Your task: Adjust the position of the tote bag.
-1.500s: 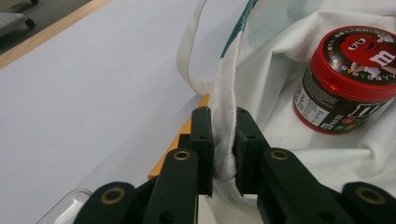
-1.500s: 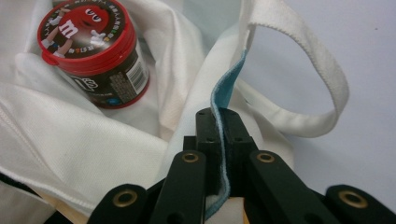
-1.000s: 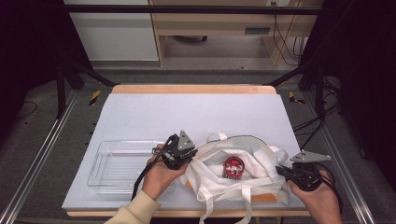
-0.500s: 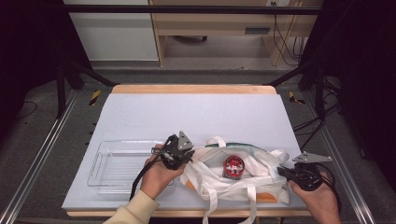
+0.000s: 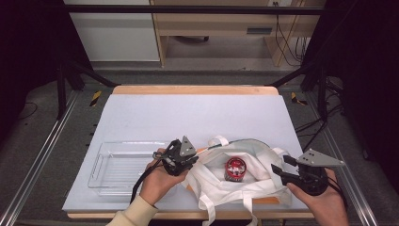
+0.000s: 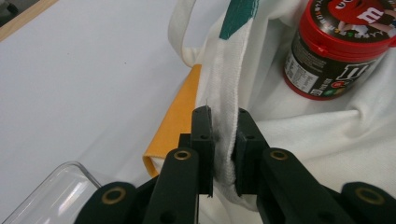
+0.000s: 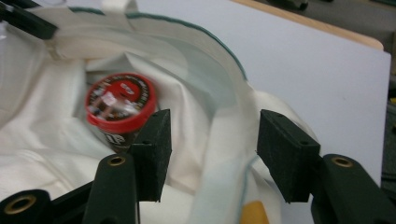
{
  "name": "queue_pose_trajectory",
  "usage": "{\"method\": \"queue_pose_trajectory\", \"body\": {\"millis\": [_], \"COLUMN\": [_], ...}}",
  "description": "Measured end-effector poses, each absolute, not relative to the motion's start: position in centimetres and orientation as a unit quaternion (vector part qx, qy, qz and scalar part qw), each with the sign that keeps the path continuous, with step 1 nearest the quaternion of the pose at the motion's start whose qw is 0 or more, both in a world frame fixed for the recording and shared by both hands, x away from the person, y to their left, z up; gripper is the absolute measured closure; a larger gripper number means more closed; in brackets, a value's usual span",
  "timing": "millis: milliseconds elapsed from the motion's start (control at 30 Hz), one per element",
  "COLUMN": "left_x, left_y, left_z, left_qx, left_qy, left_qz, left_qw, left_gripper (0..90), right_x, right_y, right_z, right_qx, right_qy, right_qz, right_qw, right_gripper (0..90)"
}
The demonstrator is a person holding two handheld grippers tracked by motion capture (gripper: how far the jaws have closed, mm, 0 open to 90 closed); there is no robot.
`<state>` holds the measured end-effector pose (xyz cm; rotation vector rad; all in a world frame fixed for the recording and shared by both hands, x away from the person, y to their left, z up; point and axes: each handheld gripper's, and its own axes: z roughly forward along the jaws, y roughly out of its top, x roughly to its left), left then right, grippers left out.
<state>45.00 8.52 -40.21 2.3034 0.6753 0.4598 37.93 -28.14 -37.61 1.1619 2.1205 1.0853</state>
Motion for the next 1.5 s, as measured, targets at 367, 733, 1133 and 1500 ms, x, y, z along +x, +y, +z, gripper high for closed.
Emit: {"method": "queue_pose_trajectory", "body": {"millis": [367,733,1133,1500], "left_x": [44.1,44.1,44.2,46.6], "left_y": [8.5,8.9,7.8,4.4], "left_z": [-40.5,-40.7,-38.9,-37.9], "left_qx": [0.901,0.906,0.886,0.888], "left_qy": [0.234,0.232,0.232,0.221], "left_qz": [0.166,0.158,0.162,0.162], "left_qw": [0.325,0.317,0.368,0.37], "left_gripper": [80.7,81.0,55.8,50.2], "right_x": [37.6,38.2,38.0,38.1], "right_y": [-21.4,-18.0,-17.5,-16.7], "right_z": [-37.7,-39.6,-41.6,-41.8], "right_qx": [0.331,0.294,0.29,0.283], "right_qy": [0.837,0.866,0.879,0.88], "right_qz": [0.39,0.374,0.358,0.364], "right_qw": [0.192,0.155,0.127,0.109], "right_gripper": [64.3,71.0,69.3,65.6]}}
